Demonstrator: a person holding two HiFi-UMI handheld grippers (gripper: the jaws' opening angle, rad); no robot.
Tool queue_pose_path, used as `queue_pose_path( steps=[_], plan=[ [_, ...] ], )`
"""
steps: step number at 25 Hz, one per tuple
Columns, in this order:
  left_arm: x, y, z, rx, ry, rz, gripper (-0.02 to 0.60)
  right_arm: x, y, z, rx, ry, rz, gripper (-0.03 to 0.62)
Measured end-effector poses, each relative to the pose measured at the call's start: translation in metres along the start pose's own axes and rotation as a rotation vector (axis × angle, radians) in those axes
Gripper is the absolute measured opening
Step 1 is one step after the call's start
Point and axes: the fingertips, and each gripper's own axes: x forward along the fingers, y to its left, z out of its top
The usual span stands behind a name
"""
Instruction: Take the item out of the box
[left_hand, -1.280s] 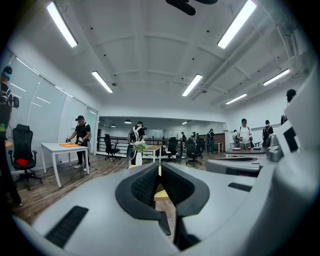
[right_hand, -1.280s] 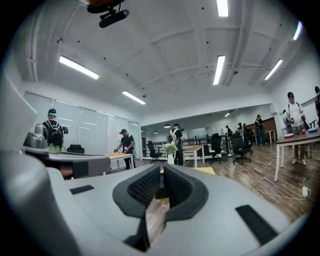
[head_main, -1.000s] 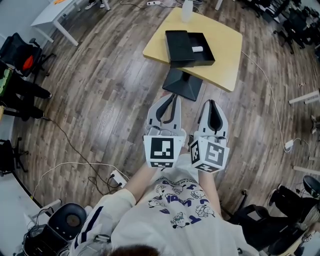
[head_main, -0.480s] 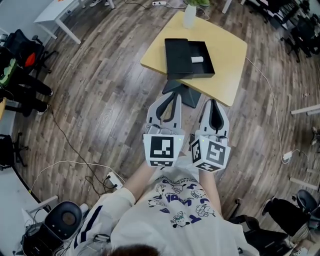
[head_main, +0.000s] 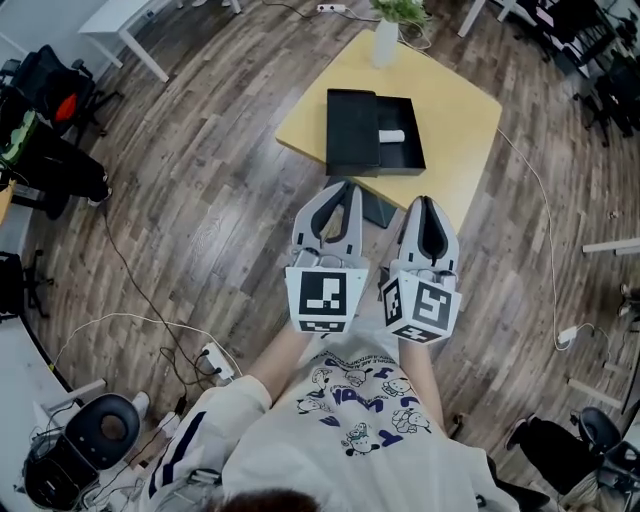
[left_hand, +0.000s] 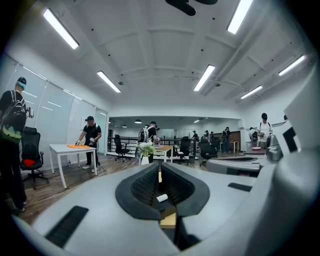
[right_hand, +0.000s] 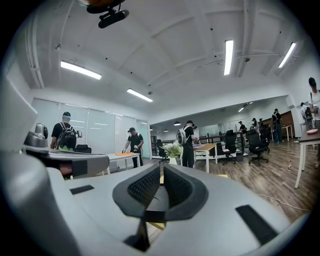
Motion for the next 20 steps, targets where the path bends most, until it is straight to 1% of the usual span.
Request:
queue_pose_path(
  steps=[6,15,20],
  plan=[
    [0.016,-0.002,-0.009,-0.009,0.026,0.024,0.028,0.016,-0.009,-0.006,0.004,0.021,0.030,0.041],
    [0.032,0.000,-0.016,-0.012,0.058,0.037,0.028,0.032,-0.014,-0.014,0.016,0.050,0.046,0.041],
    [0.045,0.006,-0.024,-0.014,0.076,0.032,0.028,0.045,-0.016,-0.021,0.018,0.064,0.041,0.041]
  ],
)
